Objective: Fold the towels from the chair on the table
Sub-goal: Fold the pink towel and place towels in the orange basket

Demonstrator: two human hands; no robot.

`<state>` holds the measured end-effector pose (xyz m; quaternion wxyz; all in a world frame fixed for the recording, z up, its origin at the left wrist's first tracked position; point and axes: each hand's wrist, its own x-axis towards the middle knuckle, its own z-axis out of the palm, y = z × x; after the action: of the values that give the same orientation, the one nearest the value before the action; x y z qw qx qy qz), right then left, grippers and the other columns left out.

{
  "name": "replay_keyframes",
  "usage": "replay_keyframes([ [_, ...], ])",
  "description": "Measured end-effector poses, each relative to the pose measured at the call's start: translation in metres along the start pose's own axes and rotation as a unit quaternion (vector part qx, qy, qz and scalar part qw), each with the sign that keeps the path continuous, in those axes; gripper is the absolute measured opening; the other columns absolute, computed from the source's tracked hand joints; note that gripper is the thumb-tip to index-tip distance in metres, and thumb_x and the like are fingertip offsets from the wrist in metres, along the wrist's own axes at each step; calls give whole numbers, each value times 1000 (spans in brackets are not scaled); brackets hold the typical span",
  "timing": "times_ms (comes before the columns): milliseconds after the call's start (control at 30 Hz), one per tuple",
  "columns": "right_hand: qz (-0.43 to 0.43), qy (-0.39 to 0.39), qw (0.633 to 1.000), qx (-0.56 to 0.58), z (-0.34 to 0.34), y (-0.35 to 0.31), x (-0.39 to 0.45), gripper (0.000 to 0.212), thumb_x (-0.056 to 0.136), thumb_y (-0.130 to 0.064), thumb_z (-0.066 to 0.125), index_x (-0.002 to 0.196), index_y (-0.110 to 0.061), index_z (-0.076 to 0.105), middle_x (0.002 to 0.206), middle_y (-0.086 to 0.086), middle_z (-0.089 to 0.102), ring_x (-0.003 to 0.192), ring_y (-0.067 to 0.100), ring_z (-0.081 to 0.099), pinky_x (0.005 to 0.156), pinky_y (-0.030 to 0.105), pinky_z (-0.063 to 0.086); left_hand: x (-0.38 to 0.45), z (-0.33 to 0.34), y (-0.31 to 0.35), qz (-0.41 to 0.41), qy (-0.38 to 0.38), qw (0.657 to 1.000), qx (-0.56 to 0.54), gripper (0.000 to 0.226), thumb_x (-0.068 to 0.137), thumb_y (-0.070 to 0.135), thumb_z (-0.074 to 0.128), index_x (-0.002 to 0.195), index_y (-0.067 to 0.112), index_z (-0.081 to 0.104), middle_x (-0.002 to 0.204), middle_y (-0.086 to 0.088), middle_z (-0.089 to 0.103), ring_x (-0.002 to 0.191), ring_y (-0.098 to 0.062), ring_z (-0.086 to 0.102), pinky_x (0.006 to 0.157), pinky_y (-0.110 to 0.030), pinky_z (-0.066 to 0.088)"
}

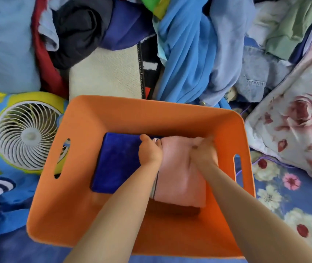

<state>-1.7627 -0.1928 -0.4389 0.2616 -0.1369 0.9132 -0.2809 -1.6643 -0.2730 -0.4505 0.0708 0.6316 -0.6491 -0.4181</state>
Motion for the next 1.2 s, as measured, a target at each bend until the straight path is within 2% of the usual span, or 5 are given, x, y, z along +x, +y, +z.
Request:
replay_keyframes([
  [300,-119,115,985,-45,41,28,19,43,100,-25,24,138,-9,34,147,13,33,135,26,30,116,42,13,24,28,-15,5,50,996,-71,24,96,10,40,117,-2,41,110,-21,57,103,-35,55,72,-33,39],
  [433,-268,22,932,-244,49,58,9,48,97,-19,28,144,-8,20,155,8,11,144,22,3,116,36,-1,9,33,-37,271,105,951,101,33,91,8,48,123,-2,51,134,-21,47,128,-36,40,104,-42,35],
  [533,-271,-7,925,-266,46,65,16,50,98,-24,26,145,-11,17,156,6,9,144,20,1,116,34,2,6,34,-57,424,-57,862,272,47,95,23,39,139,7,36,151,-10,27,143,-27,17,116,-40,11],
  [733,-226,-67,914,-330,52,73,20,52,99,-30,20,147,-18,2,157,0,-5,144,16,-8,116,37,-3,3,49,-71,304,-150,838,428,60,98,40,18,146,19,-11,155,2,-17,143,-16,-17,114,-35,-13],
  [1200,-267,1,925,-271,-71,-31,-51,30,85,-7,39,113,-6,51,123,12,48,121,30,38,103,41,28,-73,-60,77,334,-18,761,556,34,88,7,43,122,7,48,129,-10,44,123,-27,37,100,-38,33],
])
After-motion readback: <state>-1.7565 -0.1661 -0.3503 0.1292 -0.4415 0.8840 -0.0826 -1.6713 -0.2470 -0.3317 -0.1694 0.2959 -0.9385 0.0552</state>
